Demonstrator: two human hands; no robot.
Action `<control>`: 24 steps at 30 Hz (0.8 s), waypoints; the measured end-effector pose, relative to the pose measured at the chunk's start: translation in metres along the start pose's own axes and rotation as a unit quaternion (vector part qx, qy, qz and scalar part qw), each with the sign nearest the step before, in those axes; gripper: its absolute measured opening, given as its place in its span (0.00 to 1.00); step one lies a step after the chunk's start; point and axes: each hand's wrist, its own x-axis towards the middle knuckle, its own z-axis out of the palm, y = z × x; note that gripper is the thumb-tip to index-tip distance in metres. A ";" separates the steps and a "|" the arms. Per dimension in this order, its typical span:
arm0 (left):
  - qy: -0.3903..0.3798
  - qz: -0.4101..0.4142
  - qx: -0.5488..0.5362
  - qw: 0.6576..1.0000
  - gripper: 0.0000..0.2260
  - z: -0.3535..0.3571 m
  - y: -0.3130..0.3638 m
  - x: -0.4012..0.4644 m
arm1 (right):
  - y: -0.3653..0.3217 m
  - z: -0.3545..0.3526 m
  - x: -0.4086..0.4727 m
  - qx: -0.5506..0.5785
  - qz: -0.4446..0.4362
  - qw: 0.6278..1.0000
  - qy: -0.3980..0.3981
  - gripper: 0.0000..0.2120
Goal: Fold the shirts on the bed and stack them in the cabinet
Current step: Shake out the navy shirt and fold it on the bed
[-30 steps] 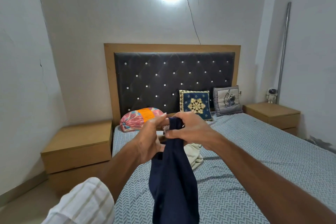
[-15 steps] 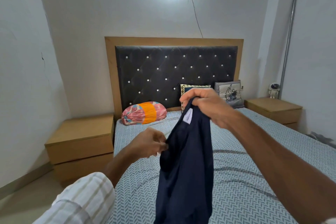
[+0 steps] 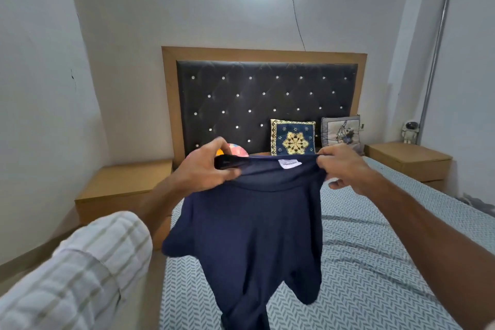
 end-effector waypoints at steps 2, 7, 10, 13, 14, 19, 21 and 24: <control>-0.014 -0.013 0.066 0.998 0.08 -0.006 -0.005 0.002 | 0.004 -0.003 -0.001 0.156 0.043 0.986 -0.044 0.09; 0.024 -0.086 0.003 0.996 0.12 -0.004 0.009 0.001 | 0.009 0.009 0.004 0.204 0.002 0.978 -0.054 0.12; 0.009 -0.118 -0.068 0.991 0.09 -0.002 0.021 0.001 | 0.007 0.015 0.002 0.156 -0.047 0.983 -0.088 0.10; 0.022 -0.113 -0.038 0.993 0.06 0.001 0.024 0.003 | 0.003 0.014 -0.005 0.071 -0.089 0.988 -0.100 0.09; 0.032 -0.109 -0.005 0.994 0.06 0.003 0.025 0.002 | 0.001 0.014 -0.006 0.049 -0.103 0.989 -0.092 0.11; 0.061 -0.117 0.134 0.982 0.07 0.008 0.022 -0.001 | -0.006 0.010 -0.010 -0.036 -0.157 0.986 -0.040 0.14; 0.066 -0.127 0.180 0.973 0.13 0.006 0.024 -0.003 | -0.002 0.007 -0.004 -0.106 -0.190 0.976 -0.006 0.14; 0.071 -0.164 0.176 0.968 0.13 0.001 0.032 -0.008 | 0.014 0.003 0.004 -0.264 -0.239 0.931 0.074 0.13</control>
